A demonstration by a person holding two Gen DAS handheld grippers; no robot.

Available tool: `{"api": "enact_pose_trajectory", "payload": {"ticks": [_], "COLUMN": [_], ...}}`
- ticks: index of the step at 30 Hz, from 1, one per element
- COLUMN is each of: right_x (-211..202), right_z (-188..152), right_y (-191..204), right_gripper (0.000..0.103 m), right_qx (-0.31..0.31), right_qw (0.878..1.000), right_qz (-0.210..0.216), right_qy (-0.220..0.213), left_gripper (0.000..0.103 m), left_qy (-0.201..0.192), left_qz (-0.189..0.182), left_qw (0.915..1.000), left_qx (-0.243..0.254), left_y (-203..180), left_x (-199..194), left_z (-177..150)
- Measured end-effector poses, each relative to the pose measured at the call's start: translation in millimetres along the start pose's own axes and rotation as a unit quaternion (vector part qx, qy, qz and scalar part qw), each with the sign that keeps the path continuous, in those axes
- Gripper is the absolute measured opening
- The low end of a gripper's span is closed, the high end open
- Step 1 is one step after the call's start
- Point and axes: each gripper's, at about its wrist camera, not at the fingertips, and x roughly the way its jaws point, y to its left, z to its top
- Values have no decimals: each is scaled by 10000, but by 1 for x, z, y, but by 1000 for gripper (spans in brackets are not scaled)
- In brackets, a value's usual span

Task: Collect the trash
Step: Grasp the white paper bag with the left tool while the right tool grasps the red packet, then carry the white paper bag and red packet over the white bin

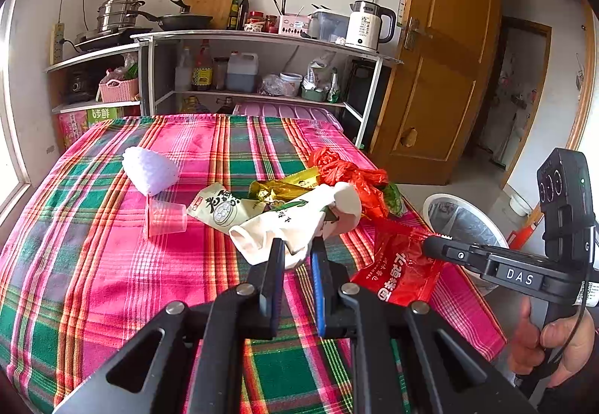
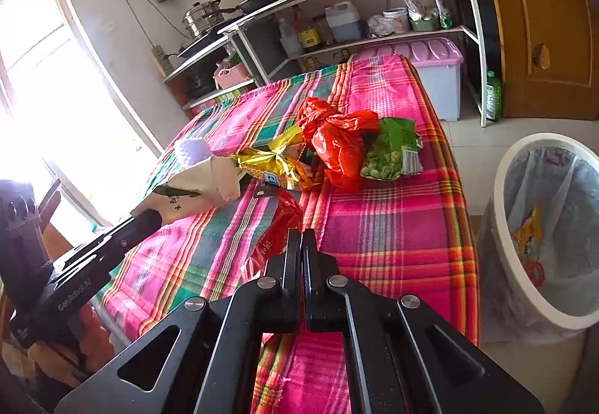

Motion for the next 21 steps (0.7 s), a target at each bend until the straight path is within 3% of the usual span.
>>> {"api": "enact_pose_trajectory", "payload": {"ticks": [21], "right_x": [-66], "right_z": [15], "right_y": [-36], "right_gripper": [0], "right_qx": [172], "right_qw": [9972], "right_qz": [-284], "right_qy": [-665], "left_gripper": [14], "left_qy": [-23], "left_qz": [-527], "left_qw": [9983], "left_qx": [236], "left_y": [-51], "left_x": [10], "left_z": [16]}}
